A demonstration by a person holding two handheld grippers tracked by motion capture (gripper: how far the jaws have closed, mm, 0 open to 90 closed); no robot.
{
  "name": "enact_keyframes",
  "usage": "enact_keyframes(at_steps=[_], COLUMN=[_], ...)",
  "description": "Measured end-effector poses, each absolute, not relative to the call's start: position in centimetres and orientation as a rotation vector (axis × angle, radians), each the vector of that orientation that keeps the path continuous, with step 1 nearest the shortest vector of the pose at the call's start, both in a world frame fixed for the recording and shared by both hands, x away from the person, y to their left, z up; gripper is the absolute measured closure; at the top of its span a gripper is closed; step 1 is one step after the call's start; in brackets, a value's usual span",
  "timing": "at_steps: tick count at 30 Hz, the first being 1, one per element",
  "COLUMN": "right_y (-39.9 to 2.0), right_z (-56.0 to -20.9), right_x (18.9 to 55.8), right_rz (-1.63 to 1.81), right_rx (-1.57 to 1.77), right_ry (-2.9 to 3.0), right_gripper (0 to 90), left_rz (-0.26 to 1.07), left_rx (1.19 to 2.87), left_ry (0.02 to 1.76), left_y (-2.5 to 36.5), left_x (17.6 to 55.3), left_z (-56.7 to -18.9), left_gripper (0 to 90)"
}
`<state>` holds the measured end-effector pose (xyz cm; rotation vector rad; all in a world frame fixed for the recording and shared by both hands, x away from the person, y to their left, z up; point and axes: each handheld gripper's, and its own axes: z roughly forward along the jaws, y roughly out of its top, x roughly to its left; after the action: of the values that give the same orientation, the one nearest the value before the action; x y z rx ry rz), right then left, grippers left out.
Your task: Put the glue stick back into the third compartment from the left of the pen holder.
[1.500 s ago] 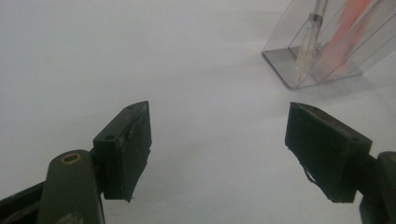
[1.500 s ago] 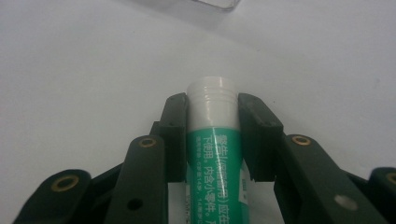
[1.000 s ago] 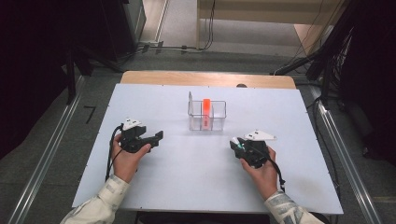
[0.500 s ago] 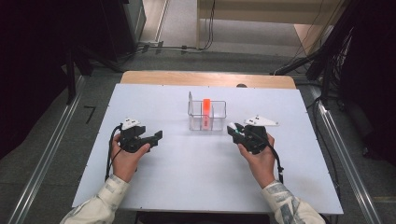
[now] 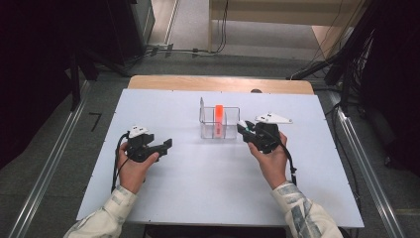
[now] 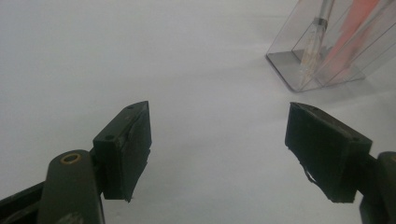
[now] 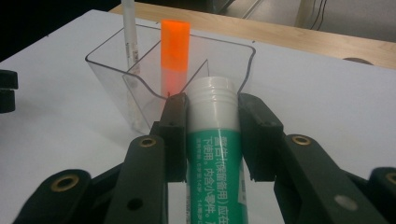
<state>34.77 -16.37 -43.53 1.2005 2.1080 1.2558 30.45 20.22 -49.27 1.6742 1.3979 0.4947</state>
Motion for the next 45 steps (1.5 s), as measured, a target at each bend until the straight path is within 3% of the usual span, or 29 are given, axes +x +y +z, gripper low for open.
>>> enact_keyframes(at_steps=[28,45], right_y=[-11.4,-11.1], right_z=[-41.2,-41.7], right_x=[40.9,42.9], right_rz=[1.291,1.304], right_rx=[1.242,1.319], right_ry=[2.015,1.985], right_gripper=[63.1,62.9], left_rz=[0.489,0.486], left_rx=[1.678,1.687], left_ry=[1.393,1.389], left_y=[20.4,20.3], left_x=[30.5,30.5], left_z=[-49.3,-49.4], left_gripper=[23.6,23.6])
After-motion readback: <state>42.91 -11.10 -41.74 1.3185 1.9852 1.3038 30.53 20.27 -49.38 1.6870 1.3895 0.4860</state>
